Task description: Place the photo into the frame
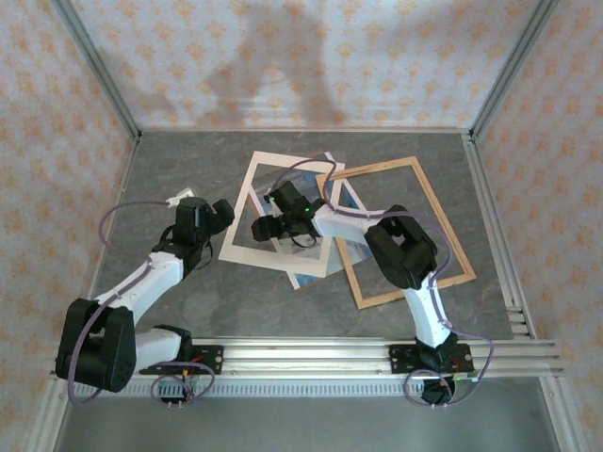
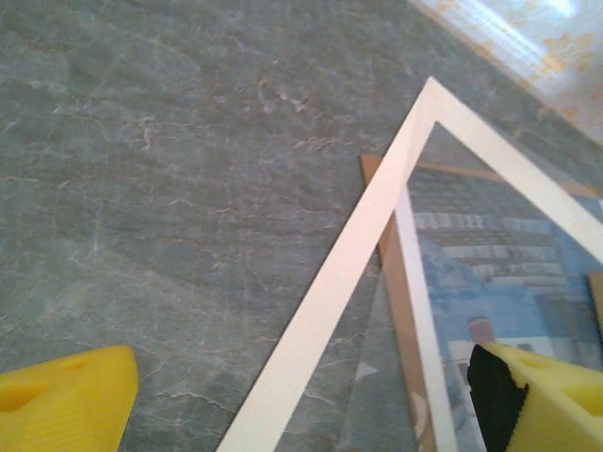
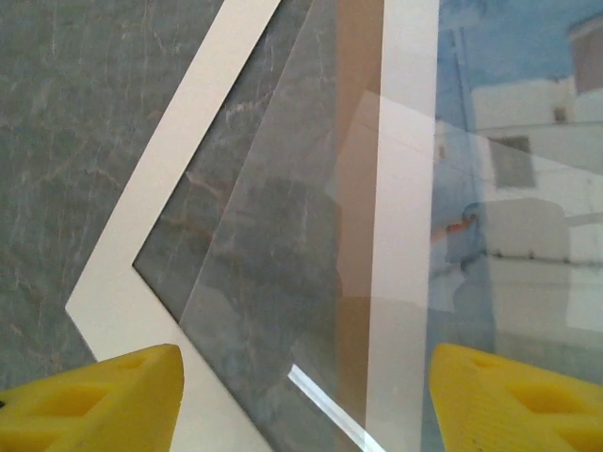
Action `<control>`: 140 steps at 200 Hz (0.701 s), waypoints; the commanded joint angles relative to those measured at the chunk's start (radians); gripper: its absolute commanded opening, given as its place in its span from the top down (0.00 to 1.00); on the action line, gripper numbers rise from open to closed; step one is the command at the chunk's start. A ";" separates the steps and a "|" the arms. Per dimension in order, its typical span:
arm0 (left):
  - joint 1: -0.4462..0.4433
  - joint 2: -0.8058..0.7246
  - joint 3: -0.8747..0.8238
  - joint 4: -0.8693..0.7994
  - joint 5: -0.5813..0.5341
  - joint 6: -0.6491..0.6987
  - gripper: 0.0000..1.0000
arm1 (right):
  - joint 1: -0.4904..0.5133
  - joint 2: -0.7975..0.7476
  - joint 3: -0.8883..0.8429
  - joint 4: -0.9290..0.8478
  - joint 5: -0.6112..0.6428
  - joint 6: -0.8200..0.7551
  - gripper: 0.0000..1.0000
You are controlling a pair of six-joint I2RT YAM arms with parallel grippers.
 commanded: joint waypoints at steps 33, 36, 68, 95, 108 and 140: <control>-0.169 0.063 0.040 0.078 0.005 0.038 0.09 | -0.155 -0.303 -0.198 -0.173 0.342 -0.128 0.25; -0.172 0.074 0.044 0.083 0.010 0.035 0.09 | -0.161 -0.305 -0.201 -0.184 0.371 -0.134 0.25; -0.180 0.145 0.072 0.102 0.049 0.022 0.10 | -0.192 -0.241 -0.147 -0.324 0.554 -0.173 0.30; -0.181 0.139 0.076 0.089 0.042 0.025 0.10 | -0.197 -0.194 -0.128 -0.359 0.540 -0.165 0.41; -0.181 0.131 0.075 0.082 0.037 0.028 0.10 | -0.198 -0.185 -0.129 -0.361 0.518 -0.157 0.45; -0.181 0.129 0.070 0.075 0.024 0.031 0.10 | -0.198 -0.165 -0.136 -0.349 0.467 -0.142 0.57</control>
